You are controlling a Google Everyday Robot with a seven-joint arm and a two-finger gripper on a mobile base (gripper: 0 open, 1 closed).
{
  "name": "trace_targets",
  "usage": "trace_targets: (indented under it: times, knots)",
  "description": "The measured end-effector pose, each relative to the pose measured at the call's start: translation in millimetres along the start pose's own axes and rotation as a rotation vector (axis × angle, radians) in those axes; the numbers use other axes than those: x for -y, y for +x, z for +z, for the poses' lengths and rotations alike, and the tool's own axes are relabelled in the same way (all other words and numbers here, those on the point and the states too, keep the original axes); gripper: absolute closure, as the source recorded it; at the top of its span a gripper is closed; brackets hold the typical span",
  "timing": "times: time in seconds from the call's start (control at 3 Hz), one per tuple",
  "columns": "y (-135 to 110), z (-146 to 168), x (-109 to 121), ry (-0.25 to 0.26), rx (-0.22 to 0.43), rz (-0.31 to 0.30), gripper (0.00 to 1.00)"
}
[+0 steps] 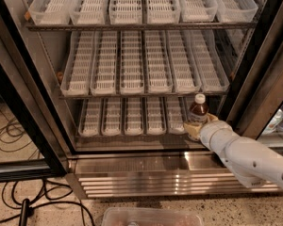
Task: Pick blue plastic bottle from bottom shelf of fridge
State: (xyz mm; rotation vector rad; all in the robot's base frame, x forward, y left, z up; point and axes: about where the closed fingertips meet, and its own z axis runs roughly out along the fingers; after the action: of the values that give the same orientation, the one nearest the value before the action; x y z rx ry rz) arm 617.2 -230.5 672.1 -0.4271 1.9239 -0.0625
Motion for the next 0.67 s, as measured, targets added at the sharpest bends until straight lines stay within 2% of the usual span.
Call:
trace_targets:
  times: [0.33,0.67]
  knots:
    - [-32.5,-15.3,-34.6,-0.132,-0.079,-0.026,1.0]
    - [-64.7,-24.5,-41.5,-0.172,-0.075,-0.03,1.0]
